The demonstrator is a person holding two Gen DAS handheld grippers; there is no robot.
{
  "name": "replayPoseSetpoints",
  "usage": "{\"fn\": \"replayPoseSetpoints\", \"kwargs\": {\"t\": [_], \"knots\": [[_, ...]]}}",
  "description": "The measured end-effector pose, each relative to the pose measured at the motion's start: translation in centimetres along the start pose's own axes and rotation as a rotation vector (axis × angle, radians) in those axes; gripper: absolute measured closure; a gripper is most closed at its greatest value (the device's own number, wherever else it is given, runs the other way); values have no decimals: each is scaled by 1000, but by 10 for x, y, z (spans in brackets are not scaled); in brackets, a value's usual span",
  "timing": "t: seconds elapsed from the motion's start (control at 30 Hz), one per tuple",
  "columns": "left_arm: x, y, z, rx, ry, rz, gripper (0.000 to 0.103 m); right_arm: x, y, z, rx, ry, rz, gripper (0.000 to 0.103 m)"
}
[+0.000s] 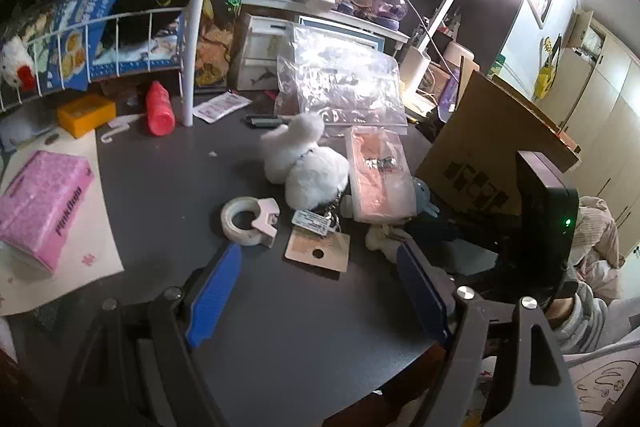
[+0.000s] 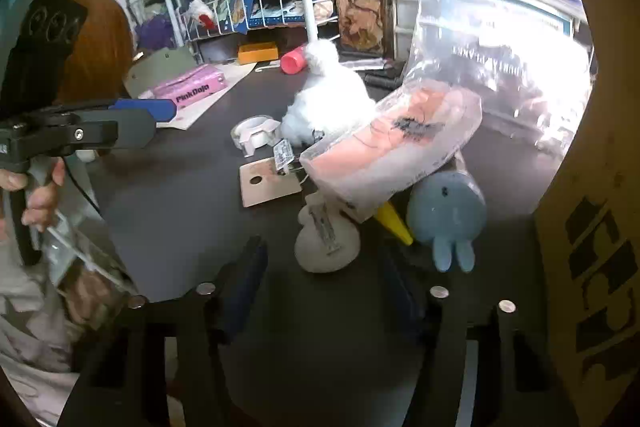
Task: Organize objects
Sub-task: 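Move the right gripper back over the white figurine, then grasp the white figurine with the right gripper and lift toward the box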
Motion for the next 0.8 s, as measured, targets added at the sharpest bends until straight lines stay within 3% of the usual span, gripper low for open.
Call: {"fn": "replayPoseSetpoints", "kwargs": {"t": [0.13,0.3,0.43,0.63,0.8], "knots": [[-4,0,2,-3,-15,-2,25,3,1,3,-17,-73,-76,76],[-7,1,3,8,-20,4,25,9,0,0,-28,-87,-128,79],[-14,1,6,23,-44,9,25,18,4,-9,-45,-28,-130,79],[-38,13,7,37,-140,33,26,38,33,-37,-123,18,-202,79],[-60,33,4,49,-187,76,36,52,57,-58,-178,21,-276,79]]}}
Point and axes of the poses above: each gripper's, at about its wrist camera, not at the fingertips, and z roughly the way its jaws point, x to its left, y to its top, the point moved 10 cm from there along z, roughly the way its jaws point, and after that the axes turned 2 degrees about -y, right-handed, at the moved point
